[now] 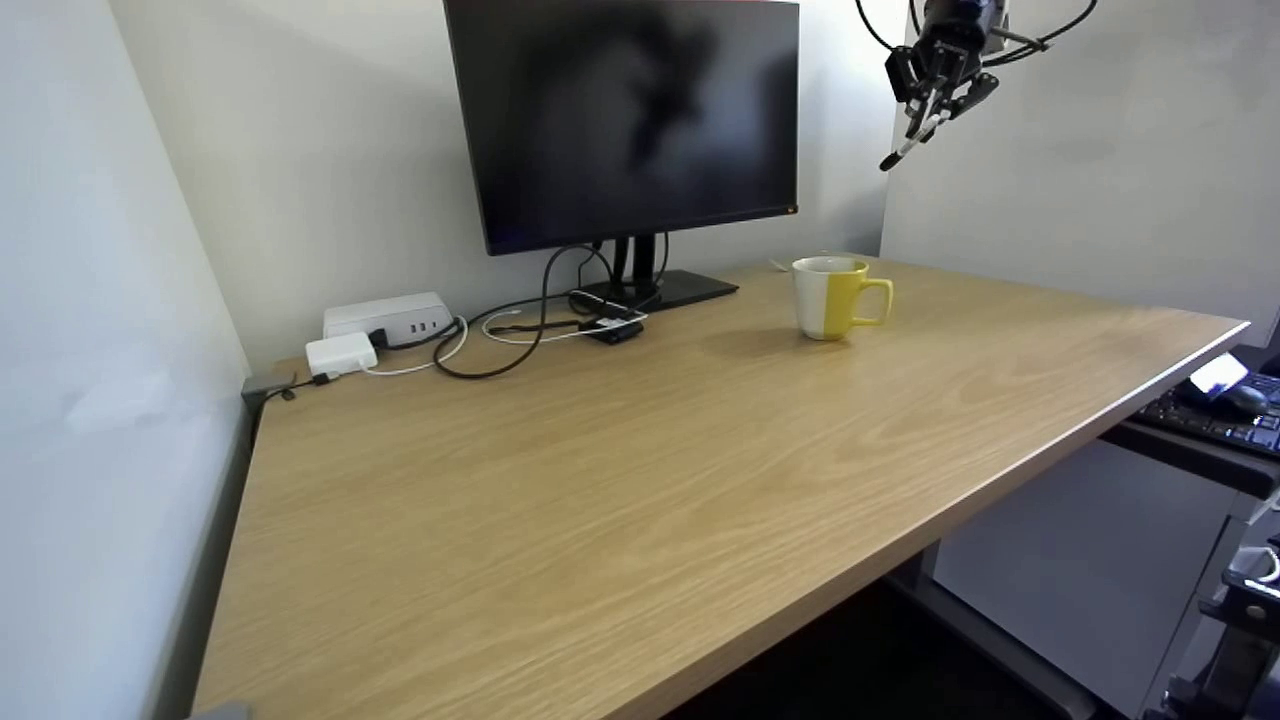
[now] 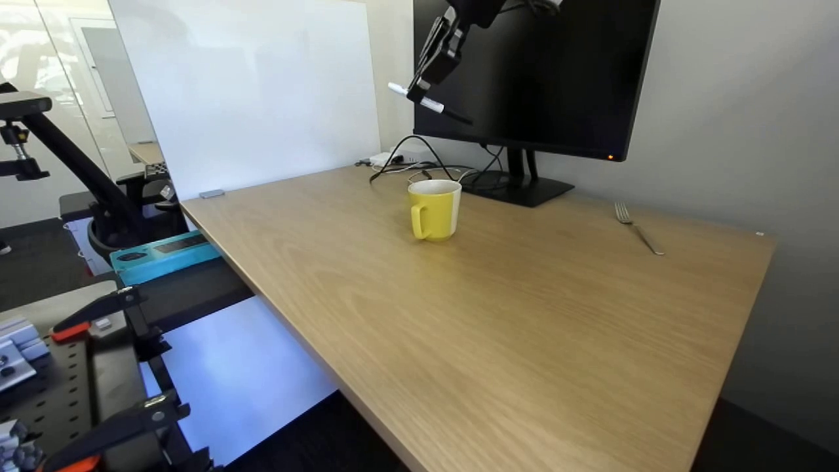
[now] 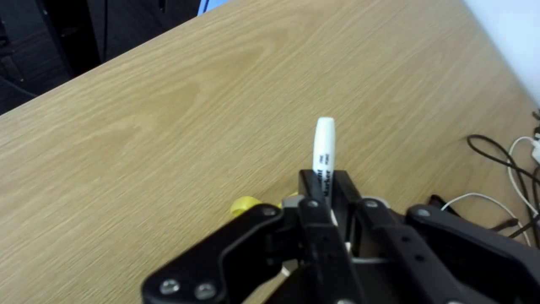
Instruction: Pick up the pen and put it in the cup
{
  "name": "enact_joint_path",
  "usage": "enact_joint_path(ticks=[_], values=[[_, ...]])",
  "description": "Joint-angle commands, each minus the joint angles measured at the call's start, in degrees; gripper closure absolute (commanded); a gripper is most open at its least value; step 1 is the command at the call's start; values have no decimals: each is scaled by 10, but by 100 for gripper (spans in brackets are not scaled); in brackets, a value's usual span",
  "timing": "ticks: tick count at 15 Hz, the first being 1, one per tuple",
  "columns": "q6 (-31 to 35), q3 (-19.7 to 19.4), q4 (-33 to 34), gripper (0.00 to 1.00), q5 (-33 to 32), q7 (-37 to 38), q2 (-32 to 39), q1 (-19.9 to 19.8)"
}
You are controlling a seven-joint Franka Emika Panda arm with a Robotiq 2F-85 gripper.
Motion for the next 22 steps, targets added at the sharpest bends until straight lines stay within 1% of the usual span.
enact_joint_path(ticks=[1, 6, 9, 15, 22], values=[[-75, 15, 64, 97, 57, 14, 52, -31], [-124, 17, 112, 97, 121, 33, 108, -41], [-152, 19, 143, 97, 146, 51, 140, -41], [-197, 22, 199, 97, 179, 92, 198, -45], [-227, 26, 247, 97, 203, 142, 253, -47]])
